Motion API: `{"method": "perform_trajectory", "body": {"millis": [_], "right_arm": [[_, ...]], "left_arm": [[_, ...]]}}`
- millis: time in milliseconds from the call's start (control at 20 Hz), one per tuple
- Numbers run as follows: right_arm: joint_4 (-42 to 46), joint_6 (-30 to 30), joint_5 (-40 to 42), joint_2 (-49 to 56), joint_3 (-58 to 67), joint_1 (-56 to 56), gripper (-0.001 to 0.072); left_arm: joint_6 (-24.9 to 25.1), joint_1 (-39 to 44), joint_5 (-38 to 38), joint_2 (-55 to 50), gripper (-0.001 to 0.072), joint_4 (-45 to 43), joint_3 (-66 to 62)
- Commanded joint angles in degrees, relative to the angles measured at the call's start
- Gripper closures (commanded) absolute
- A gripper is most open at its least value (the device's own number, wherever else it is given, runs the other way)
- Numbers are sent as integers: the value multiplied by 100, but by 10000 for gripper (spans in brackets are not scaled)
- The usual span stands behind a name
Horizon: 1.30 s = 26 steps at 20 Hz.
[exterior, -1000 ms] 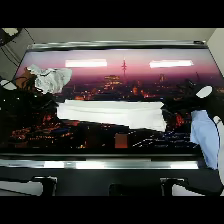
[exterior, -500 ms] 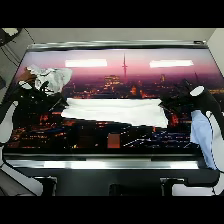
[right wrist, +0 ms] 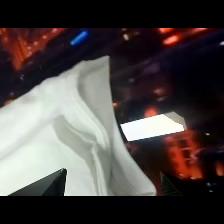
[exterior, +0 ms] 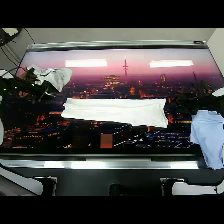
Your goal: Fold the shirts.
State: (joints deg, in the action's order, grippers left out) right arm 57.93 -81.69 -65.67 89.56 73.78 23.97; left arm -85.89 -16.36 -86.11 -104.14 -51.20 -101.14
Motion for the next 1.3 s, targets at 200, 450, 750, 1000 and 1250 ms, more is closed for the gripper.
{"method": "perform_trajectory", "body": {"millis": [200,450,750,1000,1250], "right_arm": [[-227,282,-769,918,33,-83,-8],[-284,-168,-170,1115,35,-828,-5],[-1123,-352,-9,804,37,-1023,665],[-1220,-304,-715,-544,35,-1023,666],[-990,-745,-1508,-2127,35,-1023,666]], "left_arm": [[192,243,-46,988,103,2,-120],[498,903,-48,1397,103,7,-120],[669,1930,133,1364,407,4,-26],[1016,3567,1626,1158,676,9,1075],[741,4610,2793,345,676,778,1309]]}}
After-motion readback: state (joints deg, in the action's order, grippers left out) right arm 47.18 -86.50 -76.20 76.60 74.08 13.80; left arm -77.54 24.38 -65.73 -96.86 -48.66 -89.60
